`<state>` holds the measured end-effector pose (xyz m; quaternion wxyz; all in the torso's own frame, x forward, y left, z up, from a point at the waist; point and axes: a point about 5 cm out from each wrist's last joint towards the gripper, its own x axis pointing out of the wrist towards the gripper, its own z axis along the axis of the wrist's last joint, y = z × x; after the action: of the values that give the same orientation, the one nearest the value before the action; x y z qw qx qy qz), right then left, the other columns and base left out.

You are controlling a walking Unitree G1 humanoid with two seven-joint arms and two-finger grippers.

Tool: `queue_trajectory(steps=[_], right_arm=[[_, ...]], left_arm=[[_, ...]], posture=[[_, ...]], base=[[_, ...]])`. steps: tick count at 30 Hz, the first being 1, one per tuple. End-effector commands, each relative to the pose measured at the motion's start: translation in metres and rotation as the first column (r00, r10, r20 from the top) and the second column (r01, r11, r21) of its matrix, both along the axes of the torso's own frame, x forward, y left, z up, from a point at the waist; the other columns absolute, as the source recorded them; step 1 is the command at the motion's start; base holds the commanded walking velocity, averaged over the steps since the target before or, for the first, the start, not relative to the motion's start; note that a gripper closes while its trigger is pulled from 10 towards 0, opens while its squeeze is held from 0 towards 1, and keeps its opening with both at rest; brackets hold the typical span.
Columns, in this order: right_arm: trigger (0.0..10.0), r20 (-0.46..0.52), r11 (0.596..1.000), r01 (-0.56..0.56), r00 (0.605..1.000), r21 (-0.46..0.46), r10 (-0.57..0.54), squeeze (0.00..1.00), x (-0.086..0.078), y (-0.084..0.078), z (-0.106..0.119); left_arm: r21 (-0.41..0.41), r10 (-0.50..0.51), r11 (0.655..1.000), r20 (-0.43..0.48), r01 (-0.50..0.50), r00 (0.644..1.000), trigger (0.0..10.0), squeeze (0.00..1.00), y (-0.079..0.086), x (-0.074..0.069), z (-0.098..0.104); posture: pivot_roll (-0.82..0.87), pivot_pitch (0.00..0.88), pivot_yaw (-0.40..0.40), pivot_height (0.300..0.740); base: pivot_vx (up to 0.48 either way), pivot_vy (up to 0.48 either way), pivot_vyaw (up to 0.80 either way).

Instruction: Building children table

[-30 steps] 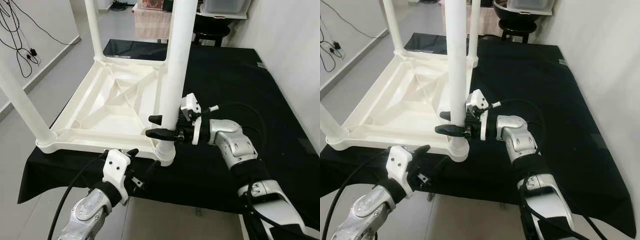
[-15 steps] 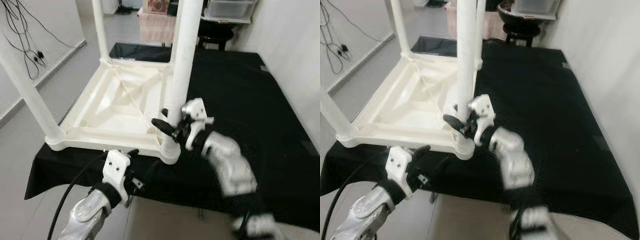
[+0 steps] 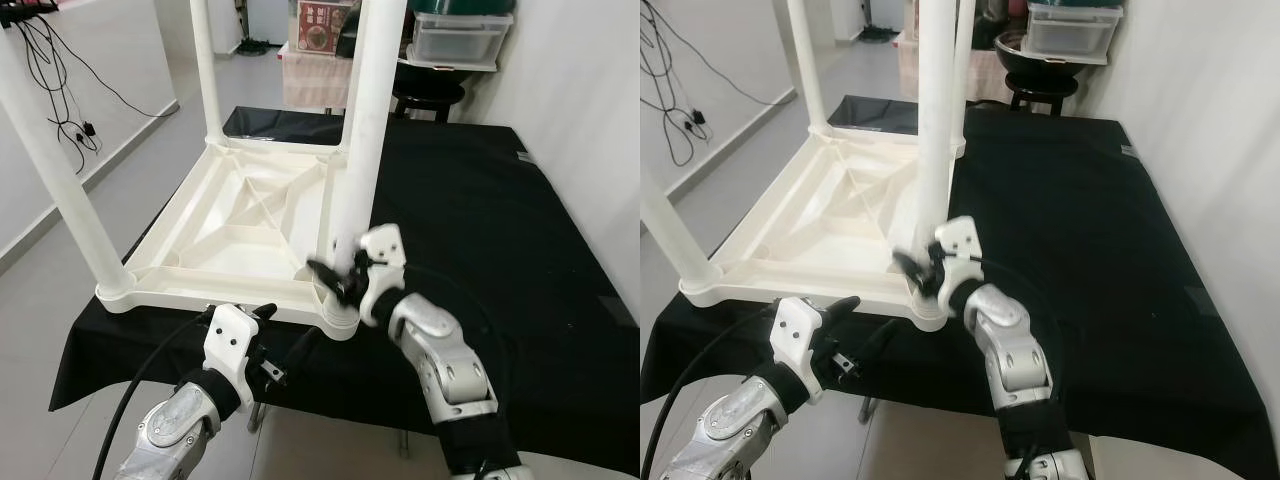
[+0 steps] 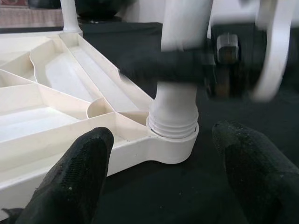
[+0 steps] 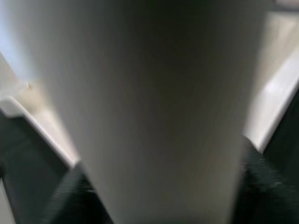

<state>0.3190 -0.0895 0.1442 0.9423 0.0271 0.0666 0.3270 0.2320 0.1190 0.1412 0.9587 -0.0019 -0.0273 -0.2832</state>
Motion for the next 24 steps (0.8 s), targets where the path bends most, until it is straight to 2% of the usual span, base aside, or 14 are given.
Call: queue_trajectory(steps=[1, 3, 4, 5, 6, 9, 10, 12, 13, 14, 16, 22, 23, 24], right_arm=[[10.0, 0.001, 0.998, -0.061, 0.998, 0.031, 0.061, 1.00, 0.000, 0.004, 0.005], [10.0, 0.042, 0.983, -0.181, 0.983, 0.032, 0.180, 1.00, 0.002, 0.008, 0.012], [10.0, 0.042, 0.983, -0.181, 0.983, 0.032, 0.180, 1.00, 0.002, 0.008, 0.012], [10.0, 0.060, 0.972, -0.235, 0.971, 0.025, 0.233, 0.44, 0.004, 0.008, 0.016], [10.0, 0.084, 0.956, -0.293, 0.953, 0.012, 0.291, 0.00, 0.006, 0.007, 0.021], [10.0, 0.104, 0.925, -0.380, 0.919, -0.013, 0.379, 0.00, 0.008, 0.006, 0.026], [10.0, 0.127, 0.879, -0.473, 0.870, -0.059, 0.476, 0.00, 0.010, 0.005, 0.032], [10.0, 0.127, 0.879, -0.473, 0.870, -0.059, 0.476, 0.00, 0.010, 0.005, 0.032], [10.0, 0.127, 0.826, -0.557, 0.817, -0.084, 0.563, 0.00, 0.012, 0.004, 0.037], [10.0, 0.127, 0.826, -0.557, 0.817, -0.084, 0.563, 0.00, 0.012, 0.004, 0.037], [10.0, 0.111, 0.761, -0.642, 0.753, -0.090, 0.648, 0.00, 0.020, 0.002, 0.044], [10.0, 0.093, 0.757, -0.648, 0.751, -0.087, 0.654, 0.00, 0.031, 0.002, 0.048], [2.7, 0.095, 0.769, -0.634, 0.763, -0.089, 0.640, 0.00, 0.035, 0.002, 0.049], [2.7, 0.095, 0.769, -0.634, 0.763, -0.089, 0.640, 0.00, 0.035, 0.002, 0.049]], left_arm=[[0.010, 0.004, 1.000, -0.021, -0.003, 1.000, 10.0, 0.00, 0.002, 0.000, -0.004], [0.012, 0.004, 1.000, -0.020, -0.004, 1.000, 10.0, 0.00, 0.001, 0.000, -0.004], [0.012, 0.004, 1.000, -0.020, -0.004, 1.000, 10.0, 0.00, 0.001, 0.000, -0.004], [0.013, 0.006, 1.000, -0.020, -0.005, 1.000, 10.0, 0.00, 0.001, 0.000, -0.004], [0.014, 0.007, 1.000, -0.019, -0.007, 1.000, 10.0, 0.00, 0.001, -0.001, -0.004], [0.015, 0.009, 1.000, -0.018, -0.009, 1.000, 10.0, 0.00, 0.001, -0.001, -0.003], [0.016, 0.010, 1.000, -0.017, -0.010, 1.000, 10.0, 0.00, 0.001, -0.002, -0.004], [0.016, 0.010, 1.000, -0.017, -0.010, 1.000, 10.0, 0.00, 0.001, -0.002, -0.004], [0.017, 0.011, 1.000, -0.018, -0.011, 1.000, 10.0, 0.00, 0.001, -0.002, -0.004], [0.017, 0.011, 1.000, -0.018, -0.011, 1.000, 10.0, 0.00, 0.001, -0.002, -0.004], [0.019, 0.012, 1.000, -0.020, -0.012, 1.000, 10.0, 0.00, 0.001, -0.003, -0.004], [0.020, 0.015, 1.000, -0.022, -0.014, 1.000, 10.0, 0.00, 0.001, -0.004, -0.004], [0.019, 0.015, 1.000, -0.021, -0.015, 1.000, 10.0, 0.00, 0.000, -0.004, -0.004], [0.019, 0.015, 1.000, -0.021, -0.015, 1.000, 10.0, 0.00, 0.000, -0.004, -0.004]], posture=[[-0.01, 0.076, -0.043, 0.740], [0.00, 0.074, -0.047, 0.740], [0.00, 0.074, -0.047, 0.740], [0.00, 0.075, -0.049, 0.740], [0.01, 0.075, -0.051, 0.740], [0.01, 0.075, -0.048, 0.740], [0.02, 0.074, -0.049, 0.740], [0.02, 0.074, -0.049, 0.740], [0.02, 0.074, -0.049, 0.740], [0.02, 0.074, -0.049, 0.740], [0.05, 0.072, -0.052, 0.740], [0.05, 0.071, -0.057, 0.740], [0.05, 0.072, -0.062, 0.740], [0.05, 0.072, -0.062, 0.740]], base=[[0.000, 0.000, 0.00], [0.000, 0.000, 0.00], [0.000, 0.000, 0.00], [0.000, 0.000, 0.00], [0.000, 0.000, 0.00], [0.000, 0.000, 0.00], [0.000, 0.000, 0.00], [0.000, 0.000, 0.00], [0.000, 0.000, 0.00], [0.000, 0.000, 0.00], [0.000, 0.000, 0.00], [0.000, 0.000, 0.00], [0.000, 0.000, 0.00], [0.000, 0.000, 0.00]])
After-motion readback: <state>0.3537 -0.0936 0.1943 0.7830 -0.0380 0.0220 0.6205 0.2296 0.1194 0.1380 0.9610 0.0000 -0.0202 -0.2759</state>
